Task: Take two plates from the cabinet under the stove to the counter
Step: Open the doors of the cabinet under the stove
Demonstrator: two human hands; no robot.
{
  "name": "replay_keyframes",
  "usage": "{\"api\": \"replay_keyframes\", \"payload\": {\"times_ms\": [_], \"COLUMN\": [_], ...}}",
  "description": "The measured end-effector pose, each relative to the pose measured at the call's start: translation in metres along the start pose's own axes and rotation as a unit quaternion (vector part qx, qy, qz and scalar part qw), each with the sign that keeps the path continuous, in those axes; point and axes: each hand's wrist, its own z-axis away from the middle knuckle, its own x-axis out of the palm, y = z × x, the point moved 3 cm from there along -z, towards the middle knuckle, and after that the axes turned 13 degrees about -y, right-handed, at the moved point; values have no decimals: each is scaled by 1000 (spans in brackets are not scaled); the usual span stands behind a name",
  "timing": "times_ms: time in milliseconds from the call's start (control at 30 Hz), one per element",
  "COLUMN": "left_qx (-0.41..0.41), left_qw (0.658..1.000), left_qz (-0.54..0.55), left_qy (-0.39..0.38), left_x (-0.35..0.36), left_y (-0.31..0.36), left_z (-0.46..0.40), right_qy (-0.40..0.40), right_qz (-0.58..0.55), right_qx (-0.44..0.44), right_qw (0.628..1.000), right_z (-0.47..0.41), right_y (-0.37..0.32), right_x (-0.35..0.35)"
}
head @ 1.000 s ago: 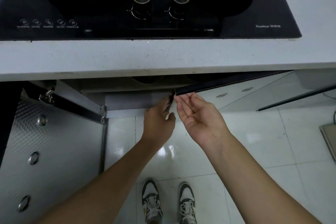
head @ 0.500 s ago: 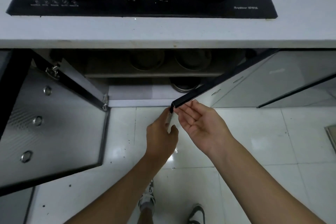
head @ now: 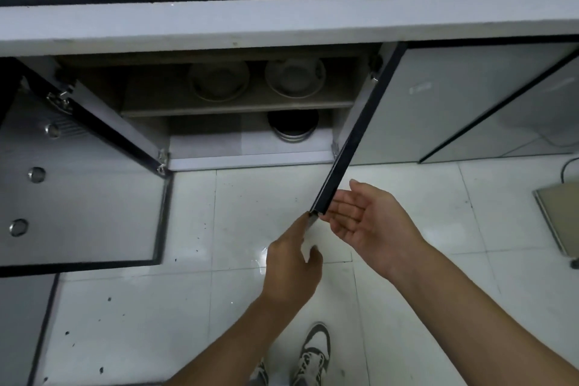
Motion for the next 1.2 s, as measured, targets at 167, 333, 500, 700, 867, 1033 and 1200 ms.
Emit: {"api": "replay_keyframes", "payload": {"times_ms": [167,333,500,700,867,1033,1200], "left_qx": [44,39,51,72,94,93,100], "left_qw": [998,995,986,971,964,962,961], "left_qz": [17,22,14,-24,-49,-87,-163], "left_qy": [-47,-93,-157,-225,-243,-239,-201], "left_x": [47,98,137,162,157,141,116], "left_y": [23,41,66,91,95,89,92], "left_z": [14,15,8,-3,-10,-13,-20], "right_qy": [73,132,192,243,255,260,290], "right_qz": [98,154,189,243,261,289,414], "right_qx": [-12,-41,-49,-72,-80,-78,-112], "right_qw": [992,978,962,936,927,918,855], "right_z": [28,53,69,84,86,88,95], "right_y": [-10,-26,-47,-67,-70,-67,-69], "right_x": [-45,-87,-125,-155,-160,-152,-141]}}
